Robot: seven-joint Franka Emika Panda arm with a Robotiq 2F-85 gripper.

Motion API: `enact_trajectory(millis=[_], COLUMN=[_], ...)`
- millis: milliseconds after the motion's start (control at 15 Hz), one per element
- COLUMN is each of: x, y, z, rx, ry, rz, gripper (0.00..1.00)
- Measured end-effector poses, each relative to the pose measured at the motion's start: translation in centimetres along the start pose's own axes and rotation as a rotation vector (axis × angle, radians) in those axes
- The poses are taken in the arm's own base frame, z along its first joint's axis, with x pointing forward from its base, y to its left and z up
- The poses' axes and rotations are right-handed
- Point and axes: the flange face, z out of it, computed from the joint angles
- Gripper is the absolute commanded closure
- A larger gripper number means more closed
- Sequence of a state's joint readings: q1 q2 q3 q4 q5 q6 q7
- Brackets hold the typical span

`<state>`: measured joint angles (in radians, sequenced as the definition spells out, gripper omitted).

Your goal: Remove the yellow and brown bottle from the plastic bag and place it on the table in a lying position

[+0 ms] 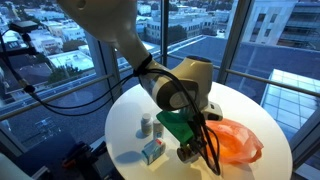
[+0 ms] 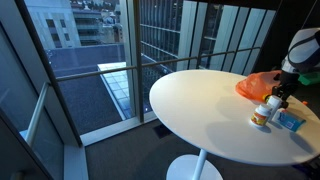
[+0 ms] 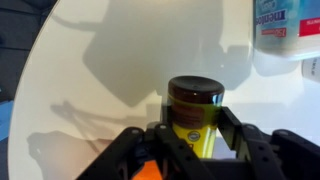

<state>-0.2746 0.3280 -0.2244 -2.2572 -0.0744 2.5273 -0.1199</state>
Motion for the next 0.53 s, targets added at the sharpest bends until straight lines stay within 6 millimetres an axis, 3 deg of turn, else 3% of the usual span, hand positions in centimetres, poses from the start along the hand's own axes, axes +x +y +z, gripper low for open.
enact_trajectory(millis=[133,200,267,467,533], x=[-0.06,-0.09,-0.11,-0.11,-0.09], y=[-0.04,-0.05,-0.07,-0.01,0.08], z=[0.38,0.57,0.7,0.68,0.48], rx=[0.0,0.0,0.0,-0.001,-0.001], ry=[-0.007,-0.011,-0.013,-0.013,-0.009], rz=[-0.001,-0.001,-0.001,0.0,0.001], gripper=[0.73,0.25,0.23,0.03,0.0])
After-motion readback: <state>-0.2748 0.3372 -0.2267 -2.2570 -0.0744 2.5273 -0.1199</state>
